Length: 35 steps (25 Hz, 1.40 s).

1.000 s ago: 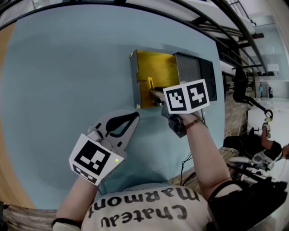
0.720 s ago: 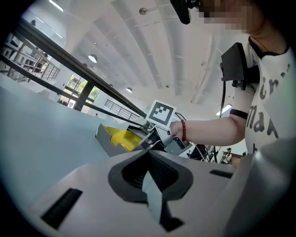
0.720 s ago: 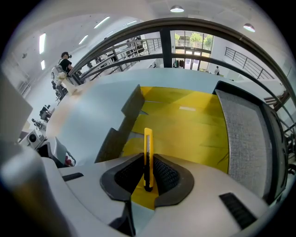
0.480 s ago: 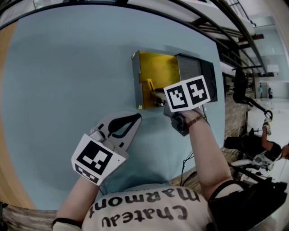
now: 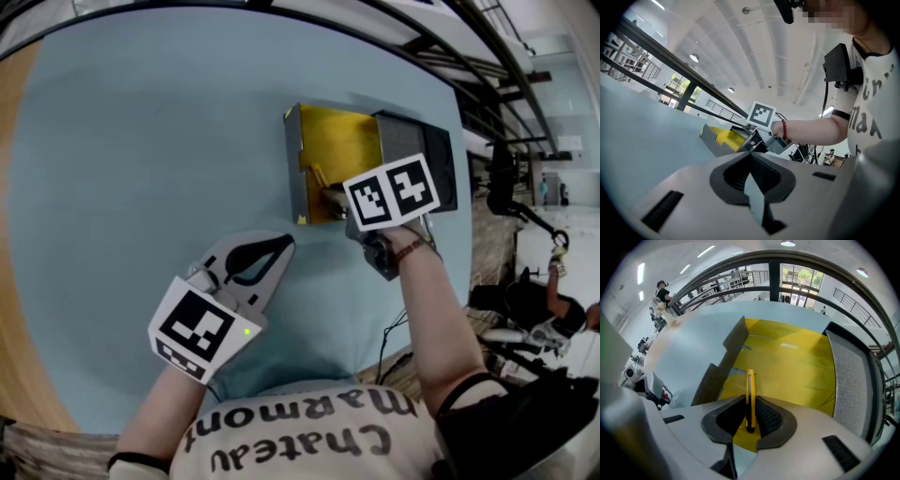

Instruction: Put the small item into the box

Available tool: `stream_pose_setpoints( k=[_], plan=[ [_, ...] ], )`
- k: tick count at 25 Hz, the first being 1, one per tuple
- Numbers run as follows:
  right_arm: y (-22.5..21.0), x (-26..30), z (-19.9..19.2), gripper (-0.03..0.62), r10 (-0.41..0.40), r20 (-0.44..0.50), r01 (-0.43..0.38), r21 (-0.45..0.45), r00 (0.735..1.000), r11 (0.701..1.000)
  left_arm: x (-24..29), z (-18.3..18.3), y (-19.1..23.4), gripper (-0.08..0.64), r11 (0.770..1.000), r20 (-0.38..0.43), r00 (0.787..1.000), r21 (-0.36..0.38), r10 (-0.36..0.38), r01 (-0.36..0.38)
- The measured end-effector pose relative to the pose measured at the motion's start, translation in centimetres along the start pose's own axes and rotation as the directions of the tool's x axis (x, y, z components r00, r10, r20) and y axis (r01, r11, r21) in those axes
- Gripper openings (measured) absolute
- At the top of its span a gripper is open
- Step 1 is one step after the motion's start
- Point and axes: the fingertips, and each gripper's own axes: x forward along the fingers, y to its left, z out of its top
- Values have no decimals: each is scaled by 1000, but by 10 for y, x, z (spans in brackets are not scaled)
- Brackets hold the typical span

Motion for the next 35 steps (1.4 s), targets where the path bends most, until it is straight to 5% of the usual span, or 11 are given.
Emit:
stream_pose_setpoints(
  k=[16,26,31,35],
  plan=[
    [0,-8,8,83,46,68,-49,50,997,998,-52,23,-27,2,989,59,988,26,144,-146],
    [-6,-53,26,83,5,267,-28,85,964,996,-109,80,-123,2,918,174,914,94,367,-386],
    [4,-84,21,81,77,410,-124,89,909,988,-124,88,-177,2,885,223,879,114,421,-452],
    [48,-135,10,81,306,535,-359,-5,788,933,-127,100,-217,2,866,274,857,128,437,-483]
  ],
)
